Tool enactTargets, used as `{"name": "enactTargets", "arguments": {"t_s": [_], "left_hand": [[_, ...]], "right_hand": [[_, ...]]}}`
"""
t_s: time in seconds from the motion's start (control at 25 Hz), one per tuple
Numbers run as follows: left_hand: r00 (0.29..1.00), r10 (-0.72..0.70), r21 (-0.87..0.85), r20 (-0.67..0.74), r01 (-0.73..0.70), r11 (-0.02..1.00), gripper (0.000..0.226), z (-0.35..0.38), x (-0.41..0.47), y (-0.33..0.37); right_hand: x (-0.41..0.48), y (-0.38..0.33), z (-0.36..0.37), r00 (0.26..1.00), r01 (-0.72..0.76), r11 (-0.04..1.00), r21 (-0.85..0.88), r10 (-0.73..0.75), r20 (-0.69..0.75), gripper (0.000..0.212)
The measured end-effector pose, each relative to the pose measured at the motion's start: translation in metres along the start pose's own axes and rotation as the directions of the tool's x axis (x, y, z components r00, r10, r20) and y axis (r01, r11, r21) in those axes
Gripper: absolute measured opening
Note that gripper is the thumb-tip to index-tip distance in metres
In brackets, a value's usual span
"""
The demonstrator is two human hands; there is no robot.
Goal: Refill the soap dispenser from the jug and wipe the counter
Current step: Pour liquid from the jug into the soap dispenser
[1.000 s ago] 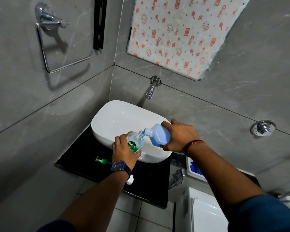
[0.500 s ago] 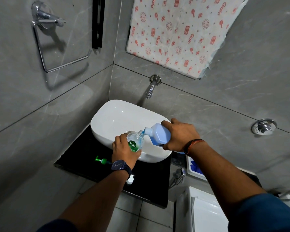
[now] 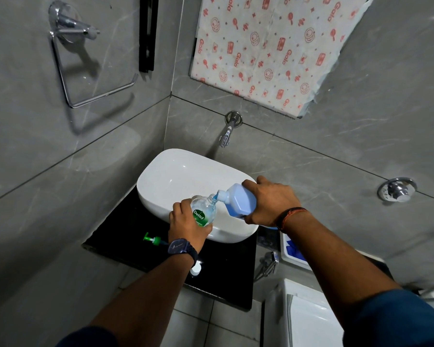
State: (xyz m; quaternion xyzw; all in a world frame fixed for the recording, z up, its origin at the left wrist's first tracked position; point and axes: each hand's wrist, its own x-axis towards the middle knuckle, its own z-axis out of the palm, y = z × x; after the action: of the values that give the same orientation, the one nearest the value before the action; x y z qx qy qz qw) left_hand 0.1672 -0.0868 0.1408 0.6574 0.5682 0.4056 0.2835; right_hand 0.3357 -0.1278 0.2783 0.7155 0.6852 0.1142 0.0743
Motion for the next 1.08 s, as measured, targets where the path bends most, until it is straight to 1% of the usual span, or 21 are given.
{"name": "enactTargets", "arguments": {"t_s": [0.64,1.08], "left_hand": [[1.000,0.017,0.011,0.011,-0.017,1.000,0.078,-0.0015,-0.0006,0.0016],[1.000,0.018,-0.001,0.015,-0.018,1.000,0.077,-0.0016,0.0000,0.0011]], "right_hand": [[-0.0011,0.0015,-0.0007,1.000,-0.004,1.000,0.015,0.004,0.017,0.070],[0.0002,0.0004,-0.0007,1.000,-0.007,1.000,-0.009,0.007,0.008,0.068]]}}
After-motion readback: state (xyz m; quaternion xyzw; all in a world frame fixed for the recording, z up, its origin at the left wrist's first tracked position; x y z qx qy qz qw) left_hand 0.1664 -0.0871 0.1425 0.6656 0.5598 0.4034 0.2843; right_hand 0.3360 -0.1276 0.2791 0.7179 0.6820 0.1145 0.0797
